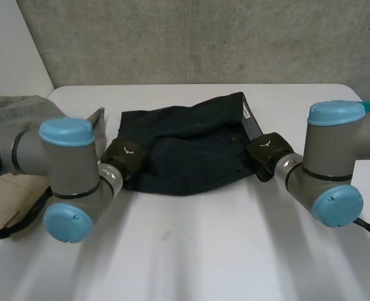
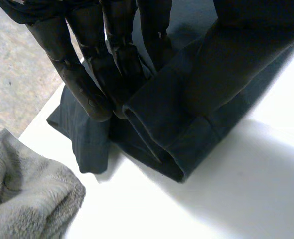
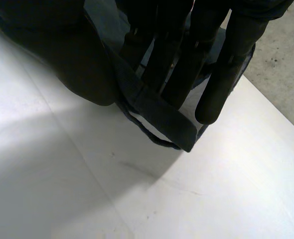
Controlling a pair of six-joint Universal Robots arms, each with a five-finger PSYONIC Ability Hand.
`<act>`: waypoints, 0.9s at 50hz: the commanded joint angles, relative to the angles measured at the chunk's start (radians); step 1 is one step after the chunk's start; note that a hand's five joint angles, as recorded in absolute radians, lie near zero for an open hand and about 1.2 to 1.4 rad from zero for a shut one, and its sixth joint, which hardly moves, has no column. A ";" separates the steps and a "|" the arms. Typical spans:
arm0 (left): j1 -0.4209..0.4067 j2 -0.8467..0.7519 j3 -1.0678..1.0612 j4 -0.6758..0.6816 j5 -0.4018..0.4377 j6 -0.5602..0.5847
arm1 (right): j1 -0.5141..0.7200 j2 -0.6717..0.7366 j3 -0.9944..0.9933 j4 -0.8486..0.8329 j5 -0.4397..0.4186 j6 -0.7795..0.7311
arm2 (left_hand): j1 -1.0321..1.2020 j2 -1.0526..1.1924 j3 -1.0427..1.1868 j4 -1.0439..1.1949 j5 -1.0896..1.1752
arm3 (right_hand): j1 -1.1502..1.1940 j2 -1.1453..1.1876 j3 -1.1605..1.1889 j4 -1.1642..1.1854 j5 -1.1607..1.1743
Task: Fold the laundry.
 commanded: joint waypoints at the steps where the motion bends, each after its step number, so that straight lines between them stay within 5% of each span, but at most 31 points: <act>1: -0.013 0.219 -0.093 -0.266 0.027 -0.034 | -0.027 -0.161 0.068 0.235 -0.024 -0.142 | 0.225 0.202 0.209 0.202 0.228 | 0.274 0.221 0.207 0.199 0.213; 7: -0.055 0.391 -0.205 -0.565 0.070 -0.026 | -0.077 -0.306 0.183 0.621 -0.029 -0.458 | 0.225 0.202 0.209 0.202 0.228 | 0.274 0.221 0.207 0.199 0.213; 11: -0.062 0.416 -0.232 -0.584 0.116 0.014 | -0.097 -0.359 0.228 0.701 -0.038 -0.569 | 0.225 0.202 0.209 0.202 0.228 | 0.274 0.221 0.207 0.199 0.213; 20: -0.058 0.163 -0.002 -0.452 0.000 0.069 | -0.065 -0.271 0.139 0.483 -0.029 -0.412 | 0.225 0.202 0.209 0.202 0.228 | 0.274 0.221 0.207 0.199 0.213; 27: -0.049 0.089 0.469 -0.422 -0.089 0.055 | -0.045 -0.215 -0.134 0.263 0.040 -0.288 | 0.225 0.202 0.209 0.202 0.228 | 0.274 0.221 0.207 0.199 0.213; 32: -0.036 0.112 0.792 -0.215 -0.082 0.008 | -0.044 -0.229 -0.345 -0.042 0.080 -0.172 | 0.225 0.202 0.209 0.202 0.228 | 0.274 0.221 0.207 0.199 0.213; 38: 0.002 0.133 0.897 0.077 -0.069 -0.049 | -0.042 -0.226 -0.399 -0.415 0.037 -0.115 | 0.225 0.202 0.209 0.202 0.228 | 0.274 0.221 0.207 0.199 0.213; 45: 0.019 0.124 0.829 0.025 -0.080 -0.090 | -0.024 -0.180 -0.389 -0.518 0.007 -0.110 | 0.225 0.202 0.209 0.202 0.228 | 0.274 0.221 0.207 0.199 0.213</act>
